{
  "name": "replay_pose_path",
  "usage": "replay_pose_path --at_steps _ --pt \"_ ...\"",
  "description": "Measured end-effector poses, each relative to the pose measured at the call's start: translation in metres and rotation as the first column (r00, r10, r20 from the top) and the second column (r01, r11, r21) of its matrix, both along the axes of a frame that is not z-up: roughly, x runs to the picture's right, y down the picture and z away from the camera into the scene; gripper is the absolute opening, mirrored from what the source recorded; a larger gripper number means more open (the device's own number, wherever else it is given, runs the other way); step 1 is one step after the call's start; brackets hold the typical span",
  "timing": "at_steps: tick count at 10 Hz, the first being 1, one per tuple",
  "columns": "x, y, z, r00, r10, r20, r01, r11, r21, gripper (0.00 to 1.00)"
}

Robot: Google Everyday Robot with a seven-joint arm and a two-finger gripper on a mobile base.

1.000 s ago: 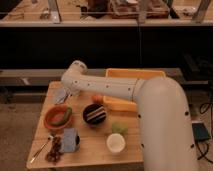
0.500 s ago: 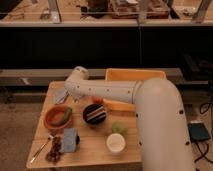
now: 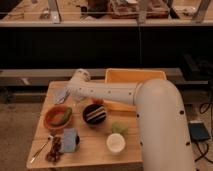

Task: Place brush in table surface

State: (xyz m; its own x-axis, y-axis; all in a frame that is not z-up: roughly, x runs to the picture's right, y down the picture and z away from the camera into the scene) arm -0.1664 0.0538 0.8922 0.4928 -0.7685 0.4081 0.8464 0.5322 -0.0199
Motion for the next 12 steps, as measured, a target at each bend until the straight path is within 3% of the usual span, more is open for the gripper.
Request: replay_pose_path --at_steps 4,5,8,12 --pt "0.003 -0.003 0.001 1.0 -0.007 0.011 0.008 0.9998 -0.018 0.01" --pt "0.003 -0.004 0.002 1.0 -0.008 0.013 0.008 0.9997 -0.024 0.07" --pt "0.003 -0.005 0.002 1.0 -0.002 0.019 0.003 0.9991 -0.043 0.37" --pt "0.005 -0.017 -0.009 0.996 -0.002 0.094 0.014 0.9905 -0.137 0.77"
